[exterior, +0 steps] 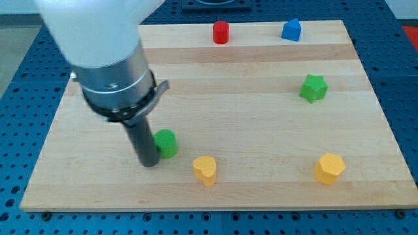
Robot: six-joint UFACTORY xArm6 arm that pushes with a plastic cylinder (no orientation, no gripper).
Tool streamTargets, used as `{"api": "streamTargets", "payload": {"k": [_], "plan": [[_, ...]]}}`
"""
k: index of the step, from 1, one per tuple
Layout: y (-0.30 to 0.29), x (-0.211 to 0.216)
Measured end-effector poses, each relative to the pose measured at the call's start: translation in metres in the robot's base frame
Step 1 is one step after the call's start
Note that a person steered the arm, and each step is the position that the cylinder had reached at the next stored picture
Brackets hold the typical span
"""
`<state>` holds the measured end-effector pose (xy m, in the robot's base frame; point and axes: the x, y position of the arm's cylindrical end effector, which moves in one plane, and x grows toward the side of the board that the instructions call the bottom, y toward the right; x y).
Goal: Slide the green circle towards the blue cube
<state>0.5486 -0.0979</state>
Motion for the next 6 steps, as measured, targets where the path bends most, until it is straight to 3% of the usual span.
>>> {"api": "streamTargets", "payload": {"k": [1,2,3,4,6], "plan": [[0.053,0.009],[0.053,-0.035],[0.018,-0.032],[0.063,-0.019],[-0.023,-0.014]]}}
